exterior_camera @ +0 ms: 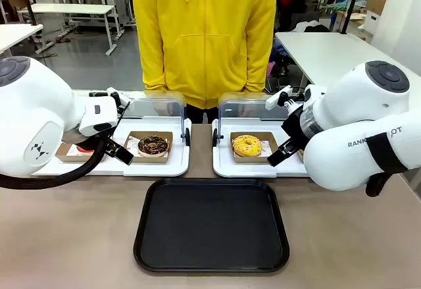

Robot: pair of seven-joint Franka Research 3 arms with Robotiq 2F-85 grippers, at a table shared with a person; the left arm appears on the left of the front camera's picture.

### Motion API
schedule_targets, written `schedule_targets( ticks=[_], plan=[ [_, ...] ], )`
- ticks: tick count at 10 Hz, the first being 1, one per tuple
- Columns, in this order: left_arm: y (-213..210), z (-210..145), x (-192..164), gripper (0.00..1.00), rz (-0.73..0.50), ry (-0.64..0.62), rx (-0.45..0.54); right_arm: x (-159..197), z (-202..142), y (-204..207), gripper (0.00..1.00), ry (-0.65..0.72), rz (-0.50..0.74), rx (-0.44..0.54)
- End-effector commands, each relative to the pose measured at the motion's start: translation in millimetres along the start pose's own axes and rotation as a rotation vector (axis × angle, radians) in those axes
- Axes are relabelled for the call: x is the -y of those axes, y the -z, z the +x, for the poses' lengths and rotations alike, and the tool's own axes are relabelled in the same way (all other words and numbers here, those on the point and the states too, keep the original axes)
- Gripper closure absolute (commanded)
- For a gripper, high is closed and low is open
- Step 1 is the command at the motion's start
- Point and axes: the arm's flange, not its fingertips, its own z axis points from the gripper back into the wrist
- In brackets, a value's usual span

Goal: Move the second donut from the left to the tray.
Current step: Pick up the Paper togo box containing the Donut indicated by the person and place it on the Handle tray.

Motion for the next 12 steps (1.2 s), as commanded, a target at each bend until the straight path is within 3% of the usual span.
schedule_targets(
  ticks=[1,11,12],
  plan=[
    [-0.1,0.1,0.0,0.0,0.0,0.0,0.0,0.0,0.0,0.0,0.0,0.0,0.0,0.0],
    [0.0,0.0,0.0,0.0,0.0,0.0,0.0,-0.1,0.0,0.0,0.0,-0.001,0.0,0.0],
    [-18.7,17.4,-10.2,0.0,-0.081,0.013,0.021,21.0,23.3,-27.2,0.0,0.017,0.031,0.04]
  ],
)
